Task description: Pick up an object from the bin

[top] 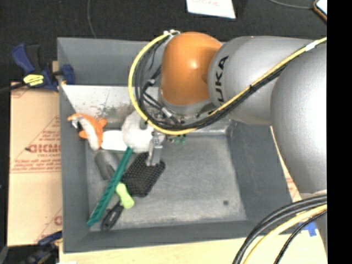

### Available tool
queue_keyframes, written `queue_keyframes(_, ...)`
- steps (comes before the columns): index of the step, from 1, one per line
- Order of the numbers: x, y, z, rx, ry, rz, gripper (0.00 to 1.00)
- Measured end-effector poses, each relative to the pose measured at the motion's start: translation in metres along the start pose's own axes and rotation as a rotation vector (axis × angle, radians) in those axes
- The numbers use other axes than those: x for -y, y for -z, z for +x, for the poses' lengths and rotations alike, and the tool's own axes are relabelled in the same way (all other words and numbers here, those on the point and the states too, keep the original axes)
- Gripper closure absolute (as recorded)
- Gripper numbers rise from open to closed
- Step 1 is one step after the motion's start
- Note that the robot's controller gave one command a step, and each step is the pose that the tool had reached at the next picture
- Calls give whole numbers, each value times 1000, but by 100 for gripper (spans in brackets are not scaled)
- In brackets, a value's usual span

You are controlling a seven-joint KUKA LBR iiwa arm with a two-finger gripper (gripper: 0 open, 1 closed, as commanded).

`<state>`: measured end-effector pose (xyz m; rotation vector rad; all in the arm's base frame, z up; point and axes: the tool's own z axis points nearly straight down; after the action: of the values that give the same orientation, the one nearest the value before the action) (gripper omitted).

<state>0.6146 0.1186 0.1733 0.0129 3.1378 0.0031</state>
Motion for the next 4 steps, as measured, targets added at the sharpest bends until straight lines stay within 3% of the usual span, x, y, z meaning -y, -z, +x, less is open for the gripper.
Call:
queue_keyframes(1,0,0,0,0,0,0,0)
queue_keyframes(2,-38,-66,34,-2,-12,-2,0)
queue_keyframes(3,-46,-81,8,11,-25,-2,0)
queue_keyframes(4,-59,-102,89,4,64,-3,0)
